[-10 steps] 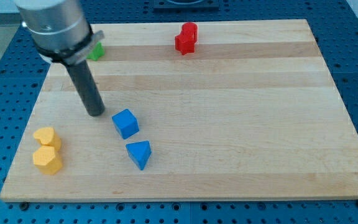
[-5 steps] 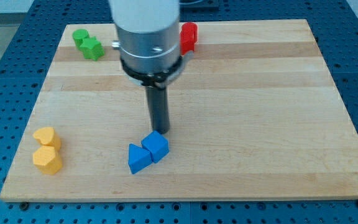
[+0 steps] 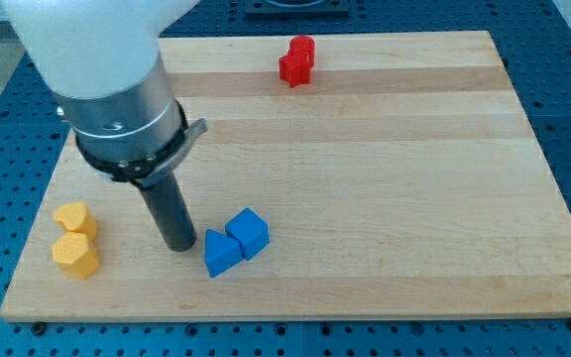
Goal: Push the blue triangle to the bottom left side of the blue cube
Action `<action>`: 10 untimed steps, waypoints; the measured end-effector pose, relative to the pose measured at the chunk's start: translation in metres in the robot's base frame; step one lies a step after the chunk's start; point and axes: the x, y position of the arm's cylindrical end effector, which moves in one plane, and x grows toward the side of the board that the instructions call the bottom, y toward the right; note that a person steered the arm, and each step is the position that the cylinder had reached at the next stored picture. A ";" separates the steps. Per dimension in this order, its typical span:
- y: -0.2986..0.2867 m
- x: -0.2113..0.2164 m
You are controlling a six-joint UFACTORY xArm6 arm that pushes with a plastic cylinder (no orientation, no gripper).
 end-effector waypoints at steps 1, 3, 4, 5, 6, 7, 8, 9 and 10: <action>0.039 0.003; 0.043 0.009; 0.019 0.007; 0.018 0.029; 0.038 0.063; 0.075 0.064; 0.134 0.033; 0.182 0.012; 0.185 0.025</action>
